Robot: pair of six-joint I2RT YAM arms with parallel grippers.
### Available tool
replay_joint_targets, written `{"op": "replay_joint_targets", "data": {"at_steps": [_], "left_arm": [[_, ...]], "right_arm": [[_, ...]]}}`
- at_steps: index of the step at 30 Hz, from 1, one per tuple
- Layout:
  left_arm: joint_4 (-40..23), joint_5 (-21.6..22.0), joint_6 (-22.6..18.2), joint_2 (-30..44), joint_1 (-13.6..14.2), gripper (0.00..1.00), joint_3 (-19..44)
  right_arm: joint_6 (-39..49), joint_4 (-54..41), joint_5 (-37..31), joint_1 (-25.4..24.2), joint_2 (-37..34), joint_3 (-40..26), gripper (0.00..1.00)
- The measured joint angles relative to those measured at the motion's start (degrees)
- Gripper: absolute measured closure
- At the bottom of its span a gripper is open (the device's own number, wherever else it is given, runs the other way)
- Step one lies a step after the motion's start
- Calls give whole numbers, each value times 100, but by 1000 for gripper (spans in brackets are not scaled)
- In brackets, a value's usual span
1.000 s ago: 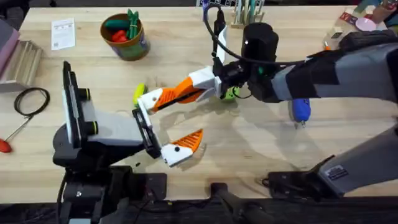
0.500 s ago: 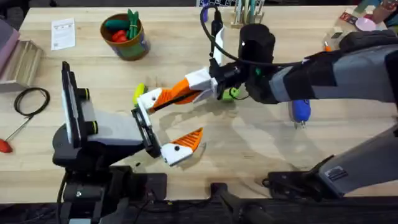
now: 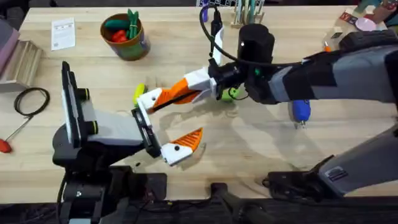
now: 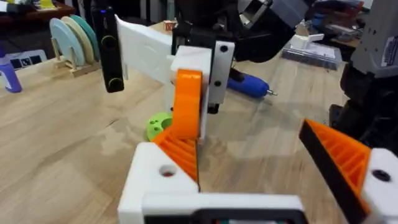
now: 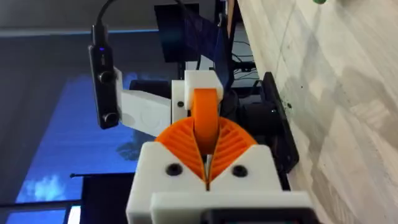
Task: Pick up the gripper from the table and insert it into the empty holder that is missing its gripper. Then pick up a screw, insert it into the mounting hole, and use the screwdriver to tighten it. Finally, clean up the table by picking up the vegetable and placing it into the bucket.
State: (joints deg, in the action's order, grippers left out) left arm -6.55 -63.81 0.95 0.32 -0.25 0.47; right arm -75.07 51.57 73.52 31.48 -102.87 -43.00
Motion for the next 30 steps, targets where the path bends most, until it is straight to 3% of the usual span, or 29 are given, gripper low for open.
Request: {"op": "replay_joint_targets", "data": {"at_steps": [18,20,24,25,30], "left_arm": [[0,8,2,-1,0,14,0],[4,-1,-3,0,0,14,0],[-11,-87,-6,-1,9,14,2],[-11,-92,-6,-2,9,14,2],[-11,-96,-6,0,9,14,2]], "right_arm": [[-14,-16,-20,0,0,0,982],[-42,-35,-74,0,0,0,783],[-38,-108,-251,2,0,-2,211],[-33,-111,-283,2,0,-2,135],[-37,-125,-348,2,0,-2,107]]}}
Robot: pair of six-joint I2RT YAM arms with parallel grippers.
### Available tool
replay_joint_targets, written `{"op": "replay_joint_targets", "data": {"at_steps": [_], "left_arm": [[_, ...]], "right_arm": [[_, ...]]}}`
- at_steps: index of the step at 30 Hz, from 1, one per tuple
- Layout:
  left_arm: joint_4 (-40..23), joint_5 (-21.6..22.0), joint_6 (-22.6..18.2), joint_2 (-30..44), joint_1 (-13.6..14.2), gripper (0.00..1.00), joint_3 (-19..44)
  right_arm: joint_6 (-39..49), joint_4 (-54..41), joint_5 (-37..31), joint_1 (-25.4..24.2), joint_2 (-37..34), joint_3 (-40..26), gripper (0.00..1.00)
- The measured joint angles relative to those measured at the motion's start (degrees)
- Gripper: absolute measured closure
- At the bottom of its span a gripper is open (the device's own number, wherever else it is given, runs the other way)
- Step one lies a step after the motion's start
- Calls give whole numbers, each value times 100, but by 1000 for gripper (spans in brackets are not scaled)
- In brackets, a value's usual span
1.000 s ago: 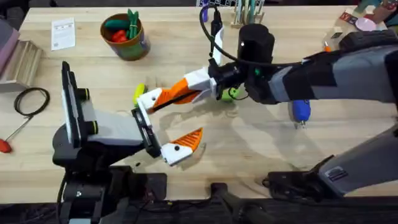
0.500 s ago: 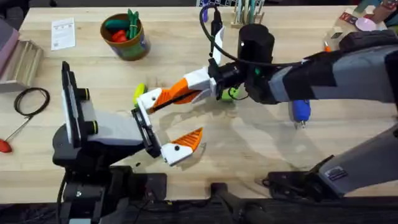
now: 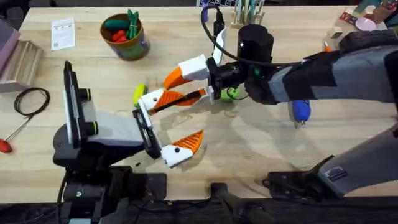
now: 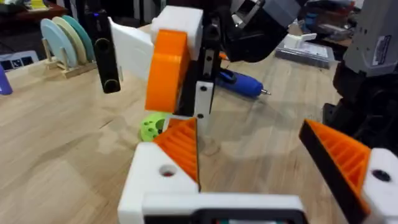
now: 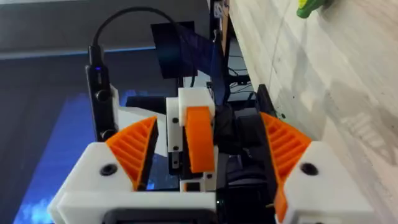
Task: Pick up the gripper from the table and insert it into the empty holder that is missing its gripper. Then pick up a screw, insert it into the mounting hole, and use the screwdriver to tighten it. Finally, clean up the table by picking up the vegetable and placing it into the bucket.
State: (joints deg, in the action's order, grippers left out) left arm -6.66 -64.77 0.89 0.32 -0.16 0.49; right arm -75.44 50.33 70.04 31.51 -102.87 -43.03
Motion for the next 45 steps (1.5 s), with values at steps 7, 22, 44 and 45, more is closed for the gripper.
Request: {"op": "replay_joint_targets", "data": {"at_steps": [7,22,44,45], "left_arm": [[0,0,2,-2,0,14,0],[-2,0,1,0,0,14,0],[-2,-14,2,-1,0,16,0],[-2,-15,0,0,0,15,0]], "right_arm": [[21,1,-54,-12,0,0,107],[1062,-886,-178,-967,690,-543,105],[7732,-9997,-5027,-1035,1645,-4081,104],[7908,-10067,-5332,-928,1655,-4112,104]]}}
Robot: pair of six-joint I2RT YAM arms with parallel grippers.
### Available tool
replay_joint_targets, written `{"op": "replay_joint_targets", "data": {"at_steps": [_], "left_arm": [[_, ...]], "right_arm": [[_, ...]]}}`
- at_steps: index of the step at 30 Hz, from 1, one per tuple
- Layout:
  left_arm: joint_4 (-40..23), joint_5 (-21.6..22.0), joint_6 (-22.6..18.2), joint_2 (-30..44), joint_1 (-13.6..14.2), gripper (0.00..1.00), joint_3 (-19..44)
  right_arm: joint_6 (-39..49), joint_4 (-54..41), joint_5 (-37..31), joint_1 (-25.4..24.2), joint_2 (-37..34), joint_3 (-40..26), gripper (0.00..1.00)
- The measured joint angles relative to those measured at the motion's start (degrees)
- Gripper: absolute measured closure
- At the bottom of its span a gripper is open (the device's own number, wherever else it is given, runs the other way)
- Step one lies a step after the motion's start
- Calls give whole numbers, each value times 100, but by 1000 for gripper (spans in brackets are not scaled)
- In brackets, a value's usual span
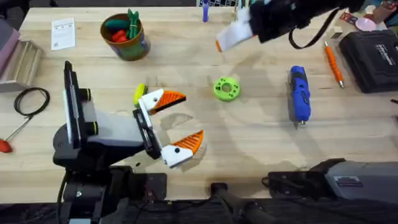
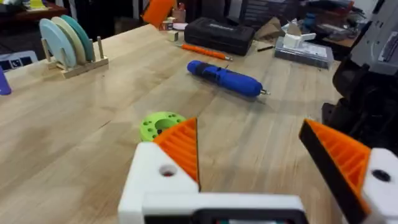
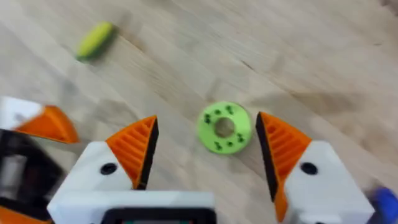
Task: Pick up the gripper from the table and insert it into the empty holder that is missing its gripper. Then pick up a screw, insert it into the mounting hole, and use the screwdriver to tighten it. Finally, clean up the table by picking up the vegetable and placing it into the bucket.
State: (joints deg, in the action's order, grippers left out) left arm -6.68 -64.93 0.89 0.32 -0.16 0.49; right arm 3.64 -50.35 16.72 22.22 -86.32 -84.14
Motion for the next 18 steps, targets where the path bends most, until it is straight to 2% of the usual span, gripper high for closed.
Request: {"op": "replay_joint_targets", "data": {"at_steps": [4,8,12,18], "left_arm": [[0,1,2,-1,0,15,0],[0,0,2,-1,0,15,0],[0,0,1,-1,0,15,0],[0,0,1,-1,0,15,0]], "right_arm": [[572,-224,-1175,404,4,-17,103],[874,-241,-1946,628,1,-17,103],[1034,-240,-2301,783,-55,-17,103],[1237,-399,-2455,1031,-345,10,102]]}}
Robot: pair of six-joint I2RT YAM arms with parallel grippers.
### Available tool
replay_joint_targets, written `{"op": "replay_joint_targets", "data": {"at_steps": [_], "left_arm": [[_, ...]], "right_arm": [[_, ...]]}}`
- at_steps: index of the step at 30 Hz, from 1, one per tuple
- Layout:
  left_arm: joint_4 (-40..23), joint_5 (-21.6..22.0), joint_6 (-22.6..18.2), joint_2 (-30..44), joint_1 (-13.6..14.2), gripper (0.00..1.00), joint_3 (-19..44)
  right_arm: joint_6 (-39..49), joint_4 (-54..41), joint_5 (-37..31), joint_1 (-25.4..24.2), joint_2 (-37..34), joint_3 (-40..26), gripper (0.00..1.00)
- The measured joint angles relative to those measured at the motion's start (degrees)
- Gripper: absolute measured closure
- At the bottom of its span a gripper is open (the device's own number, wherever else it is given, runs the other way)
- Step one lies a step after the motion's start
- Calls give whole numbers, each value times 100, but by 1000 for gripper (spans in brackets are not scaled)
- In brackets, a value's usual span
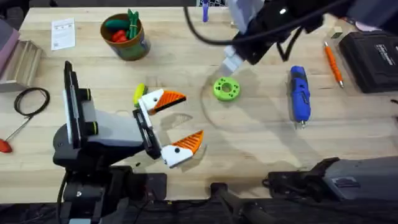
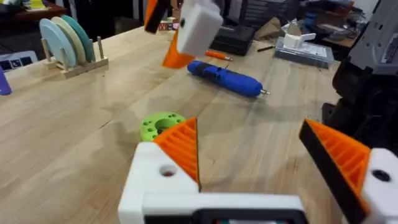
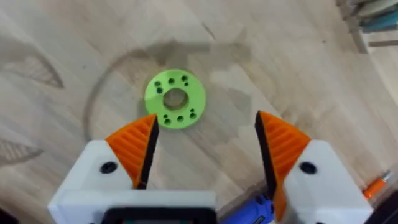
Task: Pick up the gripper from the table and insert it into the empty holder that is missing its gripper. Then pick up a screw, insert it into the mounting hole, and use the screwdriver to tighten it. Finally, clean up the table by picking up the vegetable and placing it into the bucket.
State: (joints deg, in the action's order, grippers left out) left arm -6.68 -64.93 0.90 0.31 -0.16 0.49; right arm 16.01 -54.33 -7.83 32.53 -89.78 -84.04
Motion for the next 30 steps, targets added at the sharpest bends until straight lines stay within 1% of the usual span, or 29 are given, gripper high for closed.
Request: {"op": "replay_joint_targets", "data": {"at_steps": [4,11,23,27,30], "left_arm": [[0,0,0,1,0,15,0],[0,0,1,-1,0,15,0],[0,0,1,1,0,15,0],[0,0,1,-1,0,16,0],[0,0,0,1,0,15,0]], "right_arm": [[204,-175,-20,196,-285,29,104],[356,-187,-31,400,-664,32,105],[379,-191,-13,422,-1118,32,110],[378,-216,206,422,-1243,32,151],[377,-220,315,422,-1341,32,165]]}}
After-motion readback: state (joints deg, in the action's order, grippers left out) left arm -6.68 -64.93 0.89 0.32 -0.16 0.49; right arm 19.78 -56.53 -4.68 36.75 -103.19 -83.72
